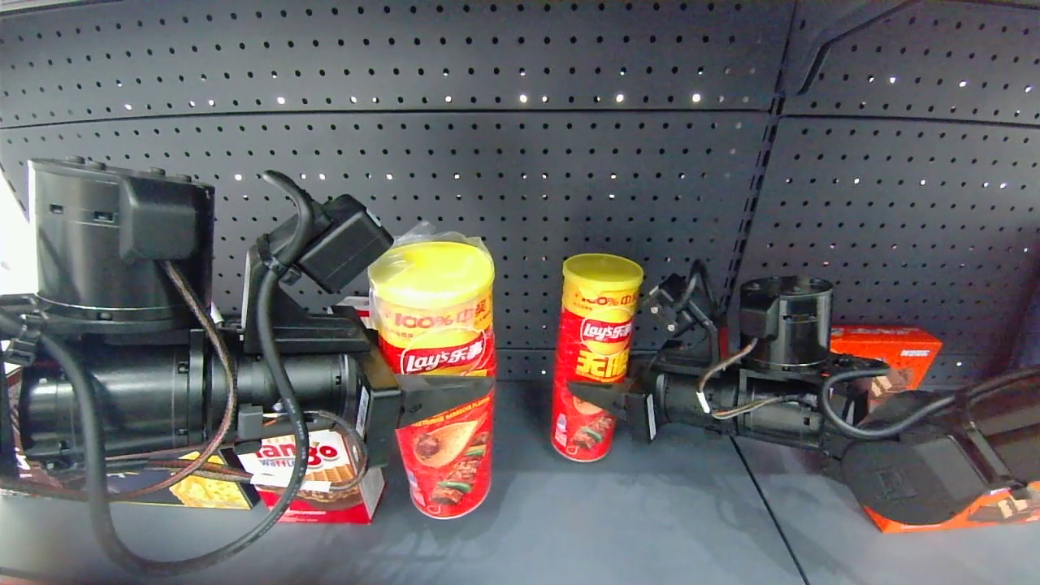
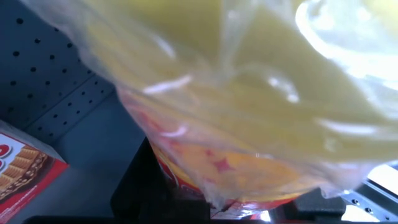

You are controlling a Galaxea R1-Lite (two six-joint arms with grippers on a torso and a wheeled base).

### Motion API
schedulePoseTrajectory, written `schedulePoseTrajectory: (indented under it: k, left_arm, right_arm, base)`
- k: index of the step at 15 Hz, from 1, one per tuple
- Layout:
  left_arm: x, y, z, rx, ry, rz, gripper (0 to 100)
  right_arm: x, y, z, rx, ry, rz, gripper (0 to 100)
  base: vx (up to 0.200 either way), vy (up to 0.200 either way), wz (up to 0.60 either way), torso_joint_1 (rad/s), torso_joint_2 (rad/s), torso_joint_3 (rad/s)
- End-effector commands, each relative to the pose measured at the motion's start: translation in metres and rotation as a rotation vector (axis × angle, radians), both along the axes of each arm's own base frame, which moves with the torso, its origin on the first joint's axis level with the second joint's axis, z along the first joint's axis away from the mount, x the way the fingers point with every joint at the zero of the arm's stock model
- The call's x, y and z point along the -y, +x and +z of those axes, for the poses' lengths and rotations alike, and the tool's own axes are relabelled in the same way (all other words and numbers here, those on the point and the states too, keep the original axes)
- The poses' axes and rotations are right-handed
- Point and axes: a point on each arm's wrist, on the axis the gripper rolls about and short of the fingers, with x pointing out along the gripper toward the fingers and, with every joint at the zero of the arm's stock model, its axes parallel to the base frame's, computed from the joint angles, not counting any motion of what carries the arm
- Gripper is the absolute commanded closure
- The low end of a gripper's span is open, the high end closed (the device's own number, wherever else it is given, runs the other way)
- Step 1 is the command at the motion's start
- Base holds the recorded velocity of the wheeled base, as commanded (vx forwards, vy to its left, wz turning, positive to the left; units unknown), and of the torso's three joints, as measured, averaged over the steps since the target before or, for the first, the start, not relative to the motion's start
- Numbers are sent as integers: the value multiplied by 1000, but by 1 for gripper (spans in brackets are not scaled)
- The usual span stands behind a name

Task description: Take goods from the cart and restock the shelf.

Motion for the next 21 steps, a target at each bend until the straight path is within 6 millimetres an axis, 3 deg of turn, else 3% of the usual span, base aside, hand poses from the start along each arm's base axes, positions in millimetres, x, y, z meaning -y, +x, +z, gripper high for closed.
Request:
schedulePoseTrajectory:
  k: [1,11,21]
  left_arm:
    - [0,0,0,2,-1,0,100]
    - [-1,-2,-3,-10,6,-2,100]
    - [-1,-2,-3,-10,6,3,100]
  right_arm:
    - [1,-17,12,23,17,24,100]
    - [11,-79,13,17,-5,59,100]
    - [19,-105,-1,-31,-37,62,100]
  base:
    - [0,0,0,0,0,0]
    - [0,0,0,0,0,0]
    - [0,0,0,0,0,0]
